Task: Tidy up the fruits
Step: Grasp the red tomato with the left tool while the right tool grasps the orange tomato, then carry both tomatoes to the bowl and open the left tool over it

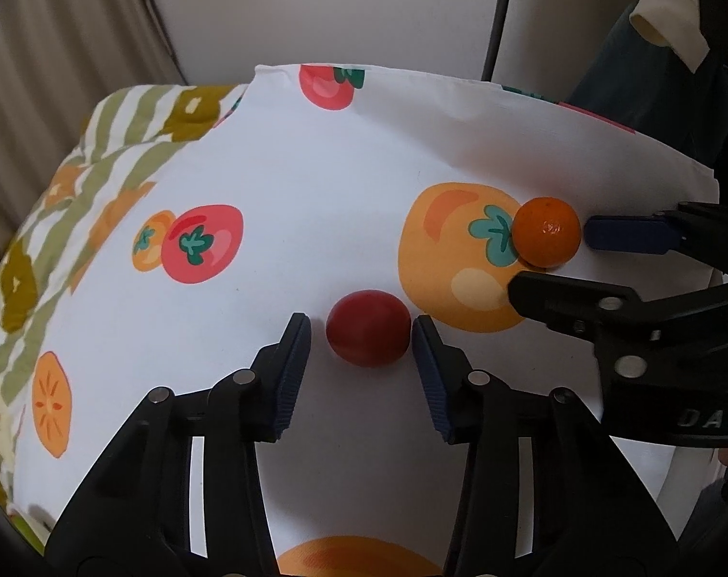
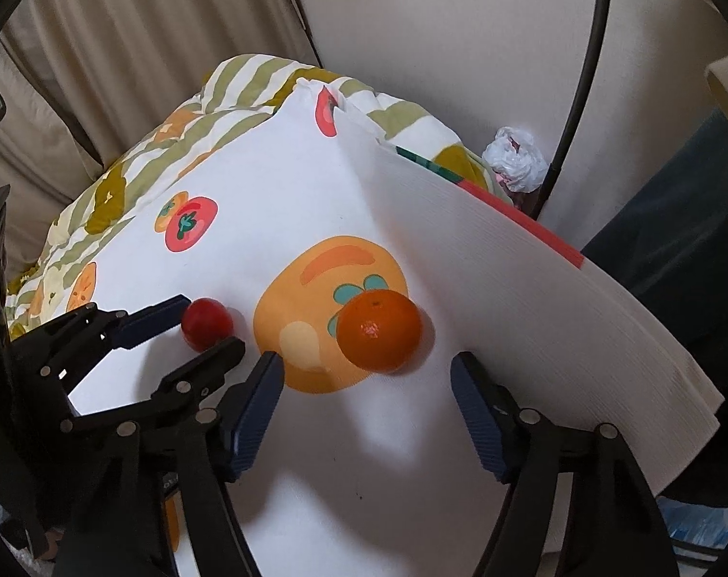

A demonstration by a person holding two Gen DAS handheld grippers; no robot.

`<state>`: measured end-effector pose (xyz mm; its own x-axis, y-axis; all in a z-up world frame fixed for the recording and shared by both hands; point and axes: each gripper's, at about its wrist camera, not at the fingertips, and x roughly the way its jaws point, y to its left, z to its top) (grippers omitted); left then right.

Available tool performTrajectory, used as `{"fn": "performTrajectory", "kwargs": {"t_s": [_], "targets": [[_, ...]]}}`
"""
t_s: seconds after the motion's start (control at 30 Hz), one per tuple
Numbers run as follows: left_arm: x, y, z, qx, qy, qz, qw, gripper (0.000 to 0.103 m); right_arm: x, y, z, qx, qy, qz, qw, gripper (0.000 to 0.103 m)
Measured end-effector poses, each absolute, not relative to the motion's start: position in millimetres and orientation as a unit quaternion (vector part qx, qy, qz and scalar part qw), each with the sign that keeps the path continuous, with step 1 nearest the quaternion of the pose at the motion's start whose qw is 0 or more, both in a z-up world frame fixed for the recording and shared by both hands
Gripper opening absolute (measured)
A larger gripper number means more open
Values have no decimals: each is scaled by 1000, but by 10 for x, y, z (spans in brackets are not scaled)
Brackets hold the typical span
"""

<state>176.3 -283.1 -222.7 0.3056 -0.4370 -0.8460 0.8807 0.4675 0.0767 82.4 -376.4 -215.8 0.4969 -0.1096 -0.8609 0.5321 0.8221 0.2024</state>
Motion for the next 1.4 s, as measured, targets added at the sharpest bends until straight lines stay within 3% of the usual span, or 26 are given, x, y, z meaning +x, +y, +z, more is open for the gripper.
{"fn": "performTrajectory", "kwargs": {"t_s": [0.13,0.2,0.43,0.57,1.07,1.4], "targets": [[1778,-2845,-2228,279,397,-435,758,47,885,-3784,-2168,220,466,-191,835,60],[1793,-2854,-2232,276,400,-440,756,39,911,-3797,-2169,217,466,-192,836,57],[1770,-2823,-2223,273,407,-431,758,39,953,-3787,-2203,204,466,-194,839,49],[1783,-2764,-2206,265,414,-416,765,39,964,-3798,-2215,194,466,-193,841,35],[1856,-2307,-1788,216,411,-345,816,39,1025,-3587,-1851,168,446,-129,870,35],[1873,-1549,-1349,164,404,-250,864,39,1175,-3068,-1449,117,428,-38,895,35]]}}
